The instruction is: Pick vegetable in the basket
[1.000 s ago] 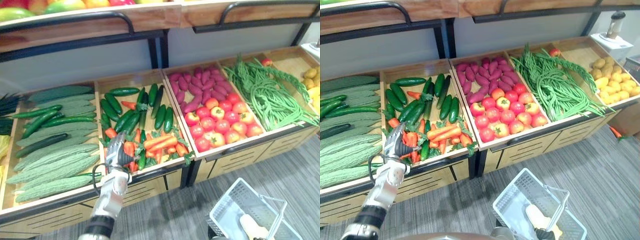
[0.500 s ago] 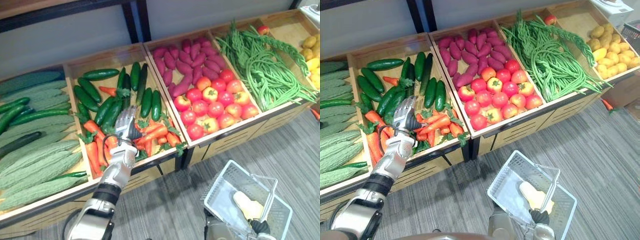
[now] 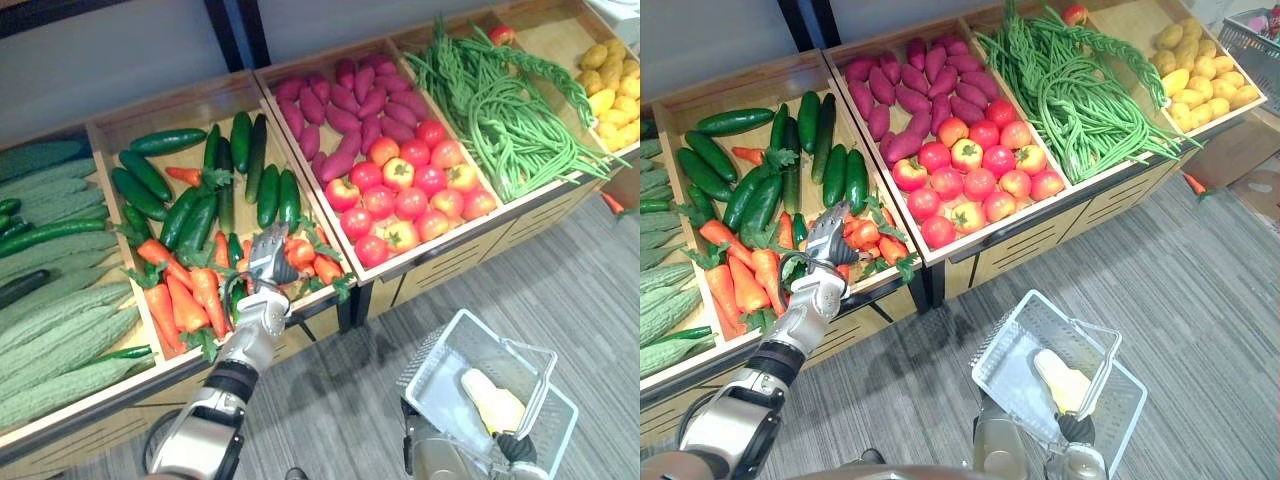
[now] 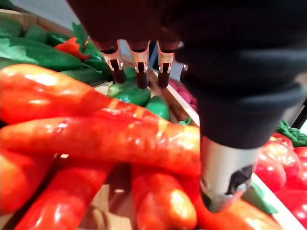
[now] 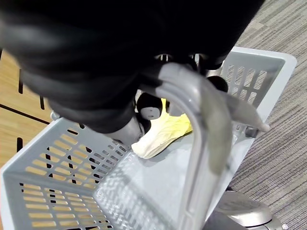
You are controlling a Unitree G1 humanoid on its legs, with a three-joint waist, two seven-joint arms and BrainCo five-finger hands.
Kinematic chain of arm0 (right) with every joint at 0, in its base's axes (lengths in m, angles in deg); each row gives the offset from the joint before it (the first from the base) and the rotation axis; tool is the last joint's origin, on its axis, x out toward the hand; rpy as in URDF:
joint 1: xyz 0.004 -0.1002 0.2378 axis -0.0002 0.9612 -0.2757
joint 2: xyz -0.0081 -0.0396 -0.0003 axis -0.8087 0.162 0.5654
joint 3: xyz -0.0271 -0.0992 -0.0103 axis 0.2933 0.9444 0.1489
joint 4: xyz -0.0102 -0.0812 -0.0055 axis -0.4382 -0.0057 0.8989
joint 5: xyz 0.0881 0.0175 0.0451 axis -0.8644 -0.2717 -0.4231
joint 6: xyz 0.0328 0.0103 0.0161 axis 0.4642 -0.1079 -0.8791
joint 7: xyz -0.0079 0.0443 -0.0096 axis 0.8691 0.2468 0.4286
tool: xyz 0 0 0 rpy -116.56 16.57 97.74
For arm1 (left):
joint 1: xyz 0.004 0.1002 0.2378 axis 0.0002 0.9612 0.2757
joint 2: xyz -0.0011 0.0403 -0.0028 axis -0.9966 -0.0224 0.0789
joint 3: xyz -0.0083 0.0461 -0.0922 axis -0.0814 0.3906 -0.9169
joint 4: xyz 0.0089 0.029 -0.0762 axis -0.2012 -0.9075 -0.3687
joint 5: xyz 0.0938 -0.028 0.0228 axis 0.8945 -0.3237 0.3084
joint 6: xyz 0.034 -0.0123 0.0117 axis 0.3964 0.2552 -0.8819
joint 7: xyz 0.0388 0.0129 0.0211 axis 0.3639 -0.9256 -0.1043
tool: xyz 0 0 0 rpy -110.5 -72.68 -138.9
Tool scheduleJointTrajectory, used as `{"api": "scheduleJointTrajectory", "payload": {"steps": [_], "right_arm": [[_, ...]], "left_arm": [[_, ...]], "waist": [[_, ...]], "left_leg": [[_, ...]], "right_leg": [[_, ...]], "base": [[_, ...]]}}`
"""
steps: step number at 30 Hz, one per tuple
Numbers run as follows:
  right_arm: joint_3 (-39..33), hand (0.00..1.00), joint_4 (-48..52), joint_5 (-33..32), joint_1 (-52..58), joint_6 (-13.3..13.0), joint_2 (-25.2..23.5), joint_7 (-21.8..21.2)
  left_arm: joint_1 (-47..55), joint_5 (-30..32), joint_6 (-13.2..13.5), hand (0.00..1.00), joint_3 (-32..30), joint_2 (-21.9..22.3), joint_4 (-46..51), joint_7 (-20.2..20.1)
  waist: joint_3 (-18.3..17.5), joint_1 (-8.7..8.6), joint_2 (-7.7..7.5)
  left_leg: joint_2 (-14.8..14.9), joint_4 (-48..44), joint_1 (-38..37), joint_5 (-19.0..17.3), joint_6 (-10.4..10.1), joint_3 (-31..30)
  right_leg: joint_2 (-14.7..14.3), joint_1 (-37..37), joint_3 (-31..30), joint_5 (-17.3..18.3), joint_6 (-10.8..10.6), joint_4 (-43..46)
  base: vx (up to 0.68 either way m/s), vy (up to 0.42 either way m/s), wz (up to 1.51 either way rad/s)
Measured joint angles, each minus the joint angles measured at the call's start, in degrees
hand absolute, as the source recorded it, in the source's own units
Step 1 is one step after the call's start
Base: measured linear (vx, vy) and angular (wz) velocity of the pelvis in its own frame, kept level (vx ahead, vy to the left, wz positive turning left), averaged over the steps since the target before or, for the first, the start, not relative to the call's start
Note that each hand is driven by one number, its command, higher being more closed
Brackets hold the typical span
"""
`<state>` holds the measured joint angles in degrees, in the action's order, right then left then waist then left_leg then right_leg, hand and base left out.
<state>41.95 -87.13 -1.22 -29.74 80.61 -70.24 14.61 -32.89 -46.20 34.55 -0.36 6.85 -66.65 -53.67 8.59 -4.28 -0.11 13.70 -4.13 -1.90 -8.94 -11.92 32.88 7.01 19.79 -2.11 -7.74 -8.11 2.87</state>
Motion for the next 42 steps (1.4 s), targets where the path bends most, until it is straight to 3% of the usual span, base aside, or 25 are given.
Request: {"api": "scheduleJointTrajectory", "payload": {"steps": [9,10,17,26,35,39,42], "right_arm": [[1.1,1.0,1.6,0.0,-0.5,-0.4,0.0,0.2],[1.6,1.0,1.9,0.0,-0.6,-0.4,0.0,0.3],[5.7,1.0,2.8,0.0,-1.8,-0.9,0.7,0.8],[7.2,1.0,3.2,0.1,-1.9,-1.0,1.2,0.8],[4.7,1.0,-1.5,0.1,-2.1,-0.7,1.5,1.3],[1.8,1.0,-3.1,0.2,-2.0,0.0,1.6,1.2],[0.1,1.0,-4.6,0.8,-1.3,0.2,1.7,1.1]], "left_arm": [[-5.3,-2.7,0.0,0.0,-4.5,0.0,-5.5,0.9],[-5.7,-3.1,0.0,1.0,-4.7,0.0,-5.9,1.1],[-8.3,-3.4,0.0,1.0,-6.6,-1.8,-7.6,3.3],[-10.2,-3.3,-0.1,1.0,-6.6,-2.0,-10.4,3.3],[-6.1,-1.6,-0.3,1.0,-4.3,-1.6,-11.0,-0.6],[-3.0,0.5,-1.3,1.0,-4.2,-2.7,-5.0,-1.0],[0.1,1.2,-1.3,1.0,-3.7,-4.8,0.7,-1.6]], "waist": [[1.6,0.0,-0.43],[1.7,0.01,-0.47],[2.5,0.25,-1.22],[2.8,0.01,-1.11],[2.5,-0.41,-0.57],[2.4,-0.16,-0.42],[0.0,0.0,-0.1]], "left_leg": [[0.1,-0.2,1.9,0.0,0.0,1.7],[0.1,-0.2,1.9,0.0,0.0,2.1],[1.8,-2.1,3.3,-0.6,-1.0,3.5],[2.2,-2.0,2.6,-0.6,-1.0,4.5],[1.0,0.0,-1.5,0.2,-0.7,1.5],[0.4,0.2,-2.1,0.9,-0.2,-2.1],[-0.2,1.3,-2.3,1.9,0.1,-4.3]], "right_leg": [[-0.5,3.0,-1.3,-0.6,0.4,0.1],[-0.6,3.1,-1.4,-0.6,0.4,0.1],[-2.0,4.9,-2.1,-1.1,1.0,0.1],[-2.8,4.6,-2.8,-1.4,1.3,-0.6],[-0.9,-1.8,1.1,-1.3,1.4,-1.8],[0.5,-4.5,4.3,-1.3,1.4,-2.0],[1.2,-6.3,6.4,-1.3,1.4,-2.8]], "base": [[0.0,-0.02,-0.09],[0.0,-0.021,-0.14],[-0.02,-0.045,-0.09],[-0.01,-0.028,-0.07],[-0.03,-0.007,0.18],[-0.04,-0.009,0.47],[-0.04,-0.022,0.38]]}}
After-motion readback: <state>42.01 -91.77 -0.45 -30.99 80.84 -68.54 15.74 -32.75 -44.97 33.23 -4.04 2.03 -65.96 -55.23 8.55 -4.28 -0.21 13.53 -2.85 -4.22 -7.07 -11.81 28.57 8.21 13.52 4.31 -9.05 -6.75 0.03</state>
